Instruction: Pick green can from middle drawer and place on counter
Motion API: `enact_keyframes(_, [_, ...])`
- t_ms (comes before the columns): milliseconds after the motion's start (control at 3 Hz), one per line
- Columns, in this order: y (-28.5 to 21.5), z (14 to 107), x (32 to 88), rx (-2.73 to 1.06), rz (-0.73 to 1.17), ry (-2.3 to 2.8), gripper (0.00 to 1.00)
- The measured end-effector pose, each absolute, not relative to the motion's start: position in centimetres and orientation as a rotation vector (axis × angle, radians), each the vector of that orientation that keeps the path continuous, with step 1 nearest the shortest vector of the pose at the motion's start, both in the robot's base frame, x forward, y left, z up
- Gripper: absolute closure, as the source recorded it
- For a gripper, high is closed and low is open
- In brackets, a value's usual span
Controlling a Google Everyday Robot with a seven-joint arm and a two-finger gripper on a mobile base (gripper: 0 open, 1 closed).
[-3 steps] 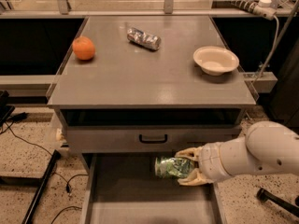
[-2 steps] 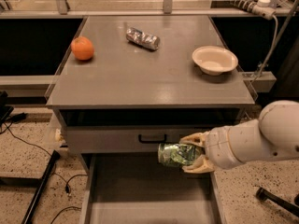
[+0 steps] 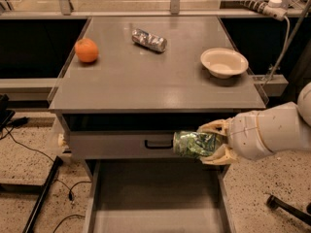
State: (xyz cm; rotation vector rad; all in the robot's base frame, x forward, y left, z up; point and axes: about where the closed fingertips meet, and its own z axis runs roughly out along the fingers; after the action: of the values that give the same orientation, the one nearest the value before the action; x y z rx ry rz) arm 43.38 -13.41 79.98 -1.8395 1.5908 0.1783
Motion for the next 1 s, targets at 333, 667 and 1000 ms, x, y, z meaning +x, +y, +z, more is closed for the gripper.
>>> enact_keyframes(333, [-13.7,83.0,44.2,-1.824,0.129,1.544,1.00])
enact_keyframes(667, [-14.5,87.3,45.3,-1.776,0.095,1.459,1.00])
enact_keyframes(1000, [-14.8,92.6,48.5,-1.694,0.127,1.326,1.00])
